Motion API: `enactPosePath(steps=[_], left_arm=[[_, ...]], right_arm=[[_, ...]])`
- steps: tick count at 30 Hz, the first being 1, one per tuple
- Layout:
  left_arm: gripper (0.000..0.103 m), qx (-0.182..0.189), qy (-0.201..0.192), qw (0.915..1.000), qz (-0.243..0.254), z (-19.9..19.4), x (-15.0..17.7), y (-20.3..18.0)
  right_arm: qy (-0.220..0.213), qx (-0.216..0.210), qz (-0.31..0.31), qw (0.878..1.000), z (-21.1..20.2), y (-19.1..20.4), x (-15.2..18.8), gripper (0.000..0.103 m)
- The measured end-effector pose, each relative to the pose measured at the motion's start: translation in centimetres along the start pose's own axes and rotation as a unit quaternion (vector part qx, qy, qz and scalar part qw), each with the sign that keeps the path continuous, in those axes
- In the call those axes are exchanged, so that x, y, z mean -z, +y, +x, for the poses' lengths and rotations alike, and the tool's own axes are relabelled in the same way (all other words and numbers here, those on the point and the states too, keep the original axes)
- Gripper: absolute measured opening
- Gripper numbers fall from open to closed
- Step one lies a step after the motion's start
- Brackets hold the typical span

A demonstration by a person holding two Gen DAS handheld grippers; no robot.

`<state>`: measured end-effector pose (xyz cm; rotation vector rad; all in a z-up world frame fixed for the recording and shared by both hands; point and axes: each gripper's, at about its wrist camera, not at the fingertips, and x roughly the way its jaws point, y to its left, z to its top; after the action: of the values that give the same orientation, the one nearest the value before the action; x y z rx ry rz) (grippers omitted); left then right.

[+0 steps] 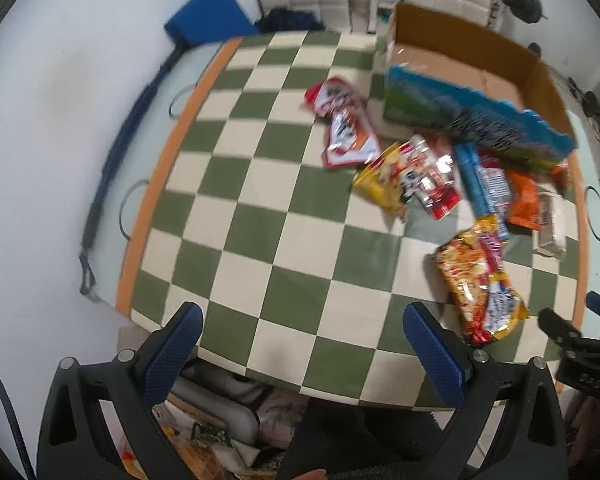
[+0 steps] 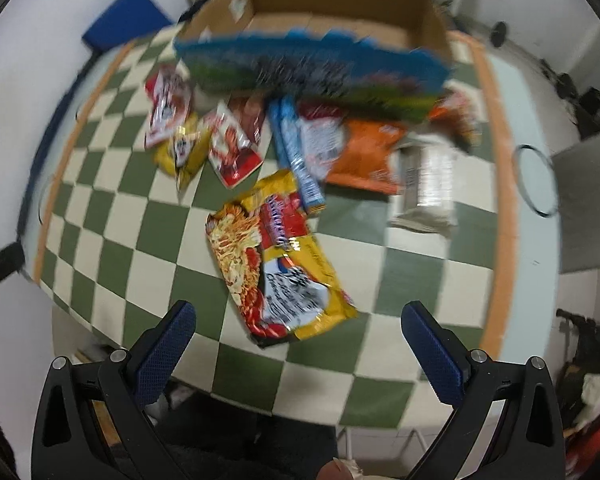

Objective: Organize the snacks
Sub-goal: 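Reach the right tool to the Mi Sedaap noodle pack while the left tool reaches the red duck-claw pouch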

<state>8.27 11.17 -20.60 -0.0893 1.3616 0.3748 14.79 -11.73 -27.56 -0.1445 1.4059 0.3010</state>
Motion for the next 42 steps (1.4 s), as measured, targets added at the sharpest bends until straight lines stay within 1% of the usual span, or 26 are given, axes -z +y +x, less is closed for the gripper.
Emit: enactPosePath(steps=[4, 6, 8, 11, 17, 19, 22, 23, 25, 26, 28, 29, 32, 34, 37, 42], left_arm=[[0.102, -0.002, 0.022, 0.9998, 0.001, 2.6, -0.2, 0.0], [0.102, -0.005, 0.033, 0.9994, 0.008, 3.9, 0.0, -0.1], [0.102, -0.003, 0.045, 0.9990, 0.009, 4.9, 0.0, -0.1], [0.102, -0.003, 0.055, 0.9984, 0.009, 6.1, 0.2, -0.2], [0.102, -0.003, 0.065, 0.9978, 0.008, 8.3, 0.0, -0.5], [0.102, -0.001, 0.067, 0.9977, 0.010, 8.7, -0.2, -0.7], [0.102, 0.001, 0.067, 0.9977, 0.013, 9.4, -0.6, -0.9], [0.102, 0.001, 0.067, 0.9977, 0.014, 9.5, -0.7, -0.9], [0.102, 0.003, 0.067, 0.9977, 0.015, 9.8, -1.1, -1.0], [0.102, 0.004, 0.066, 0.9977, 0.015, 9.9, -1.3, -1.0], [0.102, 0.009, 0.065, 0.9977, 0.016, 10.1, -1.9, -0.9], [0.102, 0.012, 0.065, 0.9977, 0.015, 10.2, -2.2, -0.8], [0.098, 0.028, 0.064, 0.9975, 0.011, 10.5, -3.5, -0.5], [0.096, 0.045, 0.067, 0.9967, 0.001, 10.7, -4.9, -0.2], [0.094, 0.067, 0.070, 0.9951, -0.019, 10.9, -7.2, 0.1], [0.093, 0.110, 0.086, 0.9888, -0.053, 12.0, -12.9, -0.8]], right_arm=[[0.044, 0.017, -0.045, 0.998, 5.7, 1.9, -1.3, 0.103], [0.065, 0.026, -0.062, 0.996, 7.9, 2.5, -1.8, 0.103], [0.082, 0.025, -0.075, 0.994, 9.9, 3.1, -2.2, 0.103], [0.099, 0.023, -0.092, 0.991, 12.2, 3.8, -2.6, 0.103], [0.134, 0.040, -0.131, 0.982, 15.6, 5.3, -2.2, 0.103], [0.139, 0.061, -0.146, 0.978, 16.7, 5.5, -1.9, 0.103], [0.144, 0.081, -0.153, 0.974, 18.1, 5.9, -1.6, 0.103], [0.148, 0.083, -0.149, 0.974, 18.6, 5.8, -1.6, 0.103], [0.150, 0.075, -0.126, 0.978, 19.5, 5.7, -2.2, 0.102], [0.151, 0.073, -0.116, 0.979, 19.7, 5.4, -2.4, 0.101], [0.152, 0.071, -0.099, 0.981, 19.8, 4.7, -2.8, 0.096], [0.152, 0.070, -0.095, 0.981, 19.5, 4.3, -2.9, 0.095], [0.150, 0.070, -0.079, 0.983, 19.2, 3.4, -2.7, 0.094], [0.146, 0.063, -0.058, 0.986, 18.0, 2.1, -2.6, 0.092], [0.136, 0.046, -0.009, 0.990, 16.9, 0.8, -2.1, 0.092], [0.114, 0.015, 0.071, 0.991, 13.9, -3.2, -2.0, 0.092]])
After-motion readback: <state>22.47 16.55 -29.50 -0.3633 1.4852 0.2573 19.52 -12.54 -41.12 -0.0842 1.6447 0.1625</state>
